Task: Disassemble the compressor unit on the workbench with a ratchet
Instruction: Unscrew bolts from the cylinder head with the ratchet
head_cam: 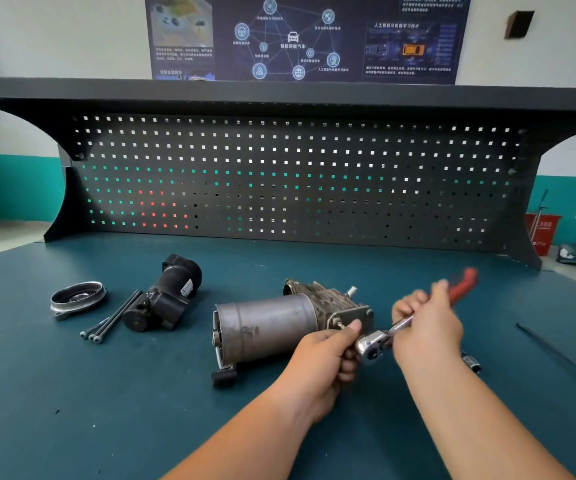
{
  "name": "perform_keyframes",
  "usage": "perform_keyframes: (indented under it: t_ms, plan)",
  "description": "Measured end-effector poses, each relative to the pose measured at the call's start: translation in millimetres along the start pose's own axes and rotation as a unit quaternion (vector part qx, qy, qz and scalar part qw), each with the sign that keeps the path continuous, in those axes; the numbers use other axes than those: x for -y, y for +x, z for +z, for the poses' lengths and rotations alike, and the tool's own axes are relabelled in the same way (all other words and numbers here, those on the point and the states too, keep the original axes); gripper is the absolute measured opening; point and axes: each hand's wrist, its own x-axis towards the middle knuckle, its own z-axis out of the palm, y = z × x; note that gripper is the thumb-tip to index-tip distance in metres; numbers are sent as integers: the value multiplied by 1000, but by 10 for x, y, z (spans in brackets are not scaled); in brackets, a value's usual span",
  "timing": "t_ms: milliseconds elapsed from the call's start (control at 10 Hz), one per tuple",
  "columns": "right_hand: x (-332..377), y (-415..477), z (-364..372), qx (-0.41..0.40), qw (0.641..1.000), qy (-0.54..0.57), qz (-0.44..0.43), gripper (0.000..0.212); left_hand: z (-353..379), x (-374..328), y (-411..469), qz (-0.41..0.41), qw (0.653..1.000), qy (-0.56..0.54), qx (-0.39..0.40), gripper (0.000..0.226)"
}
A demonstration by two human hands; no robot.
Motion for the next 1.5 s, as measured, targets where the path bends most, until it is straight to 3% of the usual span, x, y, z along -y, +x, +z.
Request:
perform_keyframes:
  t_ms: [100,200,300,400,500,600,700,800,900,1000,1100,1200,1300,1400,1500]
  plan:
    - [-56,67,-55,-32,997,40,56,21,-9,-21,1,-5,999,29,-13,43]
    - [-34,-55,78,62,994,-10,-87,18,-53,-41,-17,-31,998,52,-24,34]
    - [-79,-322,126,252,925,-138,-248,7,-81,-62,-39,-29,994,106,-20,33]
    - [-195,-504,51,396,763,-313,-404,31,-90,-80,-62,-12,991,136,-4,19]
    - [-281,-577,55,518,625,-377,-447,40,-91,-46,-33,-11,993,117,-20,30]
    - [-279,-539,41,518,613,-369,-468,38,-42,-57,-52,27,997,72,-15,20]
    - [-205,-468,74,400,780,-303,-375,26,-24,-79,-72,-8,996,93,-12,35]
    - [-78,-230,120,242,936,-143,-212,2,-47,-42,-14,-39,996,79,-18,56]
    - [-13,-4,1,22,1000,-10,-2,18,-11,-87,-40,-44,997,60,-18,54]
    - [-82,97,-121,-65,993,30,95,26,-6,-65,-24,-24,997,70,-28,43]
    - [-75,59,-28,-22,999,17,23,19,-22,-60,-31,-40,996,66,-33,48]
    - [-41,-116,102,103,983,-54,-141,11,-41,-41,-4,-71,995,57,-48,41]
    - [-108,-411,97,293,868,-226,-331,18,-38,-96,-35,-54,994,92,-35,32]
    - [-234,-592,72,512,639,-376,-433,37,-28,-245,81,-24,985,57,-159,46]
    - [-306,-620,87,595,535,-424,-425,40,39,-183,160,-36,837,395,-377,43]
